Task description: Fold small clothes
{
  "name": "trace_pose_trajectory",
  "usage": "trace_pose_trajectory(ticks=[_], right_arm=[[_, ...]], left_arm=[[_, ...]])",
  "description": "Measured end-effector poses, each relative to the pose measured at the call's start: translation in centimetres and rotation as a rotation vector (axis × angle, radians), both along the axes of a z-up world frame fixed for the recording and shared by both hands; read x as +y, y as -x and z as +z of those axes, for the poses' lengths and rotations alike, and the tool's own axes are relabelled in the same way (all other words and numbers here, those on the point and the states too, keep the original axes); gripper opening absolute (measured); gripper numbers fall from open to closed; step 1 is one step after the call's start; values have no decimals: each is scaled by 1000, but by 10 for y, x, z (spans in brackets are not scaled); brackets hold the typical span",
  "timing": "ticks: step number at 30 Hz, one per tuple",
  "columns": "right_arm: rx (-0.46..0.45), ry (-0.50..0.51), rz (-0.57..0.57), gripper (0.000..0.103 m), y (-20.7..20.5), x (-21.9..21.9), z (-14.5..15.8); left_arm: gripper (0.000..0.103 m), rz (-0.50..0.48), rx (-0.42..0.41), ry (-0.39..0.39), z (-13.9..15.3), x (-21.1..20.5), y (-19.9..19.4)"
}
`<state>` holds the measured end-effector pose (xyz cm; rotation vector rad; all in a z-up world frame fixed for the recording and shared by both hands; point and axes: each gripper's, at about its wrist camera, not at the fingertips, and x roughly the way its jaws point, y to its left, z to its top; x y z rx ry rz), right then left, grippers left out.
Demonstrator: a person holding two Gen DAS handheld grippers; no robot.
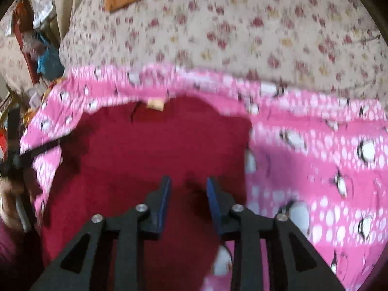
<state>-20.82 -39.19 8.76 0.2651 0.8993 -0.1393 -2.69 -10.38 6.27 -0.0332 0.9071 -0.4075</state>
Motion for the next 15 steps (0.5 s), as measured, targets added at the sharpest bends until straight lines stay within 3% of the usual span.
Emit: trace_pose_trajectory(ticks=[2,5,6,8,11,15], right_arm=[[-4,-1,-18,33,-22,-2,-5],[83,51,-63,31,-58,-9,-38],[106,71,-79,25,-65,-13,-49],[91,48,-114,23,-70,-23,-60],[108,30,-143,23,-68,-24,-53],[91,42,-108,35,-48,-9,-33]], left_arm=[[26,2,-19,-17,-1,-1,0],[27,6,-7,-68,-12,-6,-5],[27,11,6,-81,-16,-7,-8],[28,26,32,-85,-25,-6,-14],[29,35,29,-94,-28,-7,-15],[29,30,17,-112,-28,-9,-12]])
